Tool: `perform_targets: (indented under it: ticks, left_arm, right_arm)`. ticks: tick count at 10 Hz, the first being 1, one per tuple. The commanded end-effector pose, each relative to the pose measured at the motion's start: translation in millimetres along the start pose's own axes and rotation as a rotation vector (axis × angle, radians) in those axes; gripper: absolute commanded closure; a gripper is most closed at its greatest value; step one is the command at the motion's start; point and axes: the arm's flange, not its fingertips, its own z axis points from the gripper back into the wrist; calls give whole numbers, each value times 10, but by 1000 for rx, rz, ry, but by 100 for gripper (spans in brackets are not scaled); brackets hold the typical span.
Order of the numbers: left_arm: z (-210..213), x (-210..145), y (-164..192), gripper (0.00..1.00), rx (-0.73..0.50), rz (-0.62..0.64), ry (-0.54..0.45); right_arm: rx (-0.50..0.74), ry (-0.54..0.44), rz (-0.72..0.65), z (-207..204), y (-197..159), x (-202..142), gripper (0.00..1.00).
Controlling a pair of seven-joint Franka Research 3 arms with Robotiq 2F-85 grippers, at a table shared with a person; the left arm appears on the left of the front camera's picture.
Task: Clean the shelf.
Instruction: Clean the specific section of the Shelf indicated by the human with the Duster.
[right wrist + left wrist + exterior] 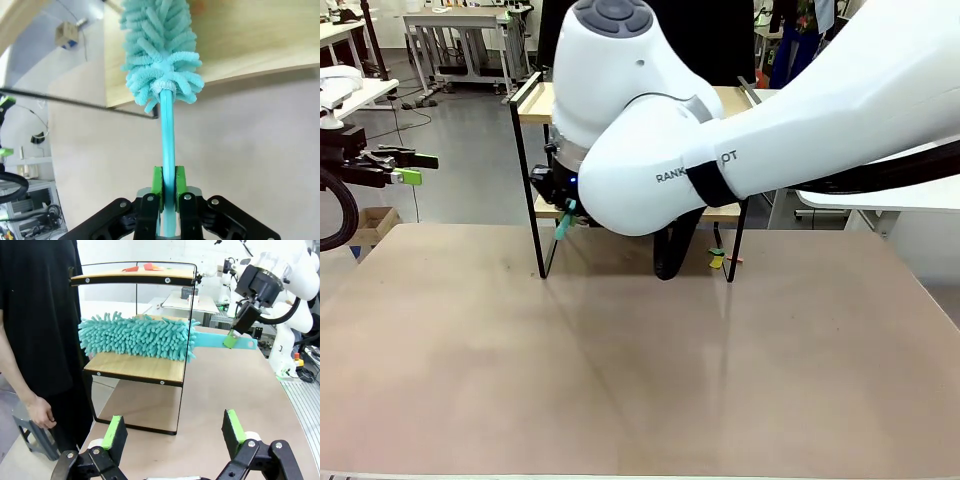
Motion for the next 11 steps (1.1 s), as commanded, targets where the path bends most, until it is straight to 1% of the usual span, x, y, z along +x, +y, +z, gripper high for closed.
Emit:
perform_targets:
  ticks: [1, 6, 8, 10, 11]
  left_arm:
    - [-1, 27, -13, 0, 2, -9, -1]
    - [-1, 27, -13, 0, 2, -9, -1]
    - [-1, 27, -13, 0, 2, -9, -1]
    - [-1, 27, -13, 0, 2, -9, -1]
    - [-1, 27, -13, 0, 2, -9, -1]
  right_arm:
    - [-56, 8, -17, 97, -330, 85, 87]
    - [-178, -37, -80, 383, -1024, 530, 87]
    - [-279, -47, -111, 438, -1295, 714, 87]
    - [-392, -60, -136, 509, -1528, 786, 87]
    - [-436, -94, -138, 562, -1603, 786, 87]
